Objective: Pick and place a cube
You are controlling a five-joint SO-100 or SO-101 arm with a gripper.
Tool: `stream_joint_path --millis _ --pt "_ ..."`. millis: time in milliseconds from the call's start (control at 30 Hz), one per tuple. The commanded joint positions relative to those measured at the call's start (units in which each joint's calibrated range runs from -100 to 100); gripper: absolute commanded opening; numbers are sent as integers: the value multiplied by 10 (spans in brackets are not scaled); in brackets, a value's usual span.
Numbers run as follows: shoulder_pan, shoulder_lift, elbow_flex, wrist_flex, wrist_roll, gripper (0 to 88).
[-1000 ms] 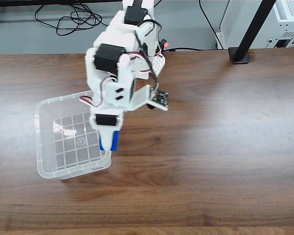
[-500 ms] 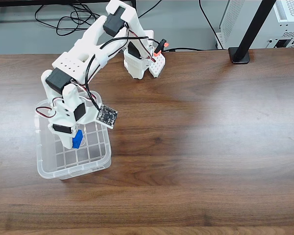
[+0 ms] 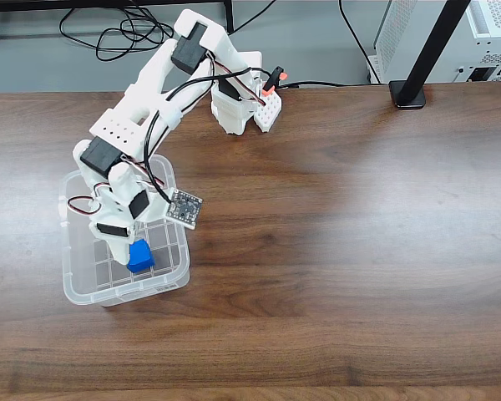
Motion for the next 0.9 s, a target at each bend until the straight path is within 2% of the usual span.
stream_joint_path --millis 0,200,333,467,700,867 --pt "-8 -117 -73 73 1 176" --pt "-82 -266 -44 147 -2 145" --pt "-155 -346 56 135 -25 144" --pt "-223 -438 222 66 -46 144" --pt "-287 -655 564 -106 -41 144" --pt "-332 -802 750 -182 -41 144"
